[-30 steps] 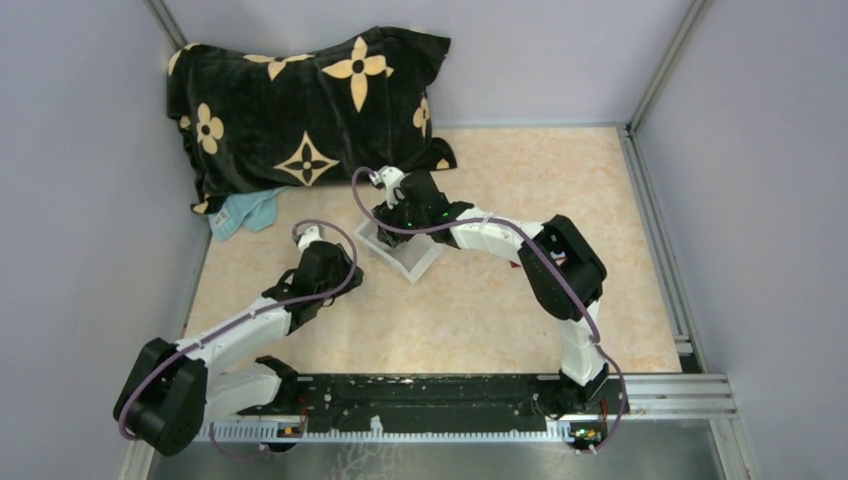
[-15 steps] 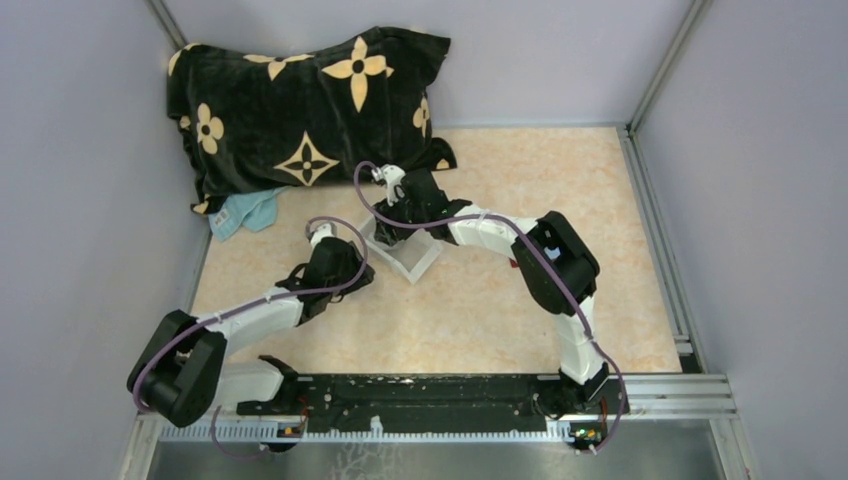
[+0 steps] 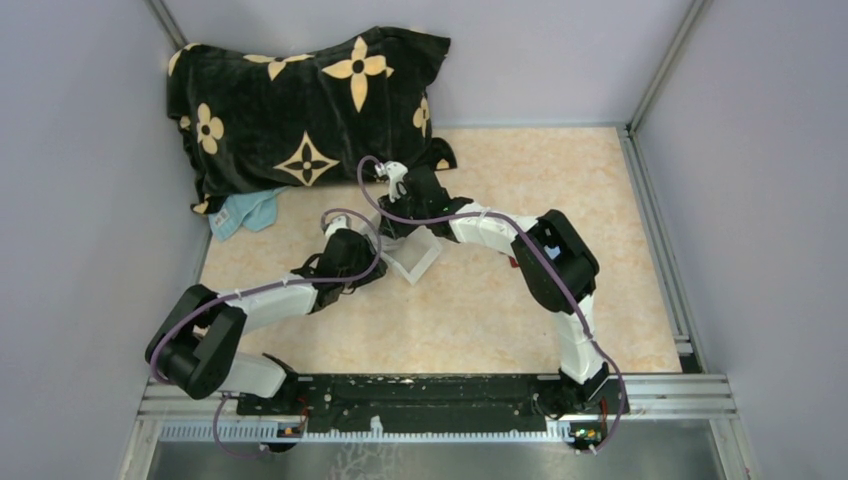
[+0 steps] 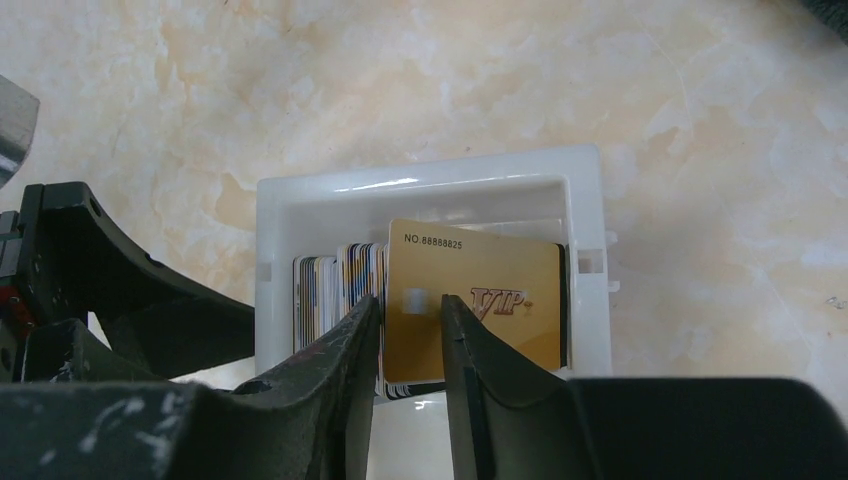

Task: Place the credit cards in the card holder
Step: Pick up the credit card from the storage box.

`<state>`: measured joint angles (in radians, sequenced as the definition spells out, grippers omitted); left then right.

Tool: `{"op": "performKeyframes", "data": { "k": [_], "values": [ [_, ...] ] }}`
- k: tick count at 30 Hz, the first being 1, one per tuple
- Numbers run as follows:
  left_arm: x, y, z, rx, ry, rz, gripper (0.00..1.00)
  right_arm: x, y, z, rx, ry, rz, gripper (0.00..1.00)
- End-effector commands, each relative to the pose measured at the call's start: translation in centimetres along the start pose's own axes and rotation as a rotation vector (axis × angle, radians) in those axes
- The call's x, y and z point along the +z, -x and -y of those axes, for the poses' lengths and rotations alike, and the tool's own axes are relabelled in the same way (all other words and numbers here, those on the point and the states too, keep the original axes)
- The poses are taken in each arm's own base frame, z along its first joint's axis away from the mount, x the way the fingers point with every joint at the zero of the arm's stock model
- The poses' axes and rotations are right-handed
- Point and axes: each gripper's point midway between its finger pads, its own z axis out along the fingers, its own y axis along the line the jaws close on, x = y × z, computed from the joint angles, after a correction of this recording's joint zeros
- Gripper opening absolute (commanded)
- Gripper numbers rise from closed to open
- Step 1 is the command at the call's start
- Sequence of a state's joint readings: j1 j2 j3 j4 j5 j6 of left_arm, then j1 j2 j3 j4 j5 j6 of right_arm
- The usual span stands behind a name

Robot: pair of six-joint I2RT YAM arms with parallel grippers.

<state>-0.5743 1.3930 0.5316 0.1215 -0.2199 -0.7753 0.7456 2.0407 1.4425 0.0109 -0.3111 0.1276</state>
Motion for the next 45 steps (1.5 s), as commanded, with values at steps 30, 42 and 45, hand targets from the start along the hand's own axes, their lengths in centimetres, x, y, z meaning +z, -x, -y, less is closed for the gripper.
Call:
{"op": "performKeyframes", "data": {
  "k": [30, 42, 45],
  "values": [
    [-0.4, 1.1, 1.2, -0.044, -0.012, 0.051, 0.62, -2.5, 4.5, -4.2, -0.008, 0.078, 0.083, 0.32],
    [-0.4, 1.0, 0.8, -0.044, 0.001, 0.055, 0.62, -3.0, 5.1, -4.8, -0.013, 0.08, 0.093, 0.31],
    [-0.4, 1.1, 0.8, -0.045, 0.001, 0.057, 0.61, -2.9, 4.8, -4.5, -0.011, 0.067, 0.085, 0.26]
  ]
}}
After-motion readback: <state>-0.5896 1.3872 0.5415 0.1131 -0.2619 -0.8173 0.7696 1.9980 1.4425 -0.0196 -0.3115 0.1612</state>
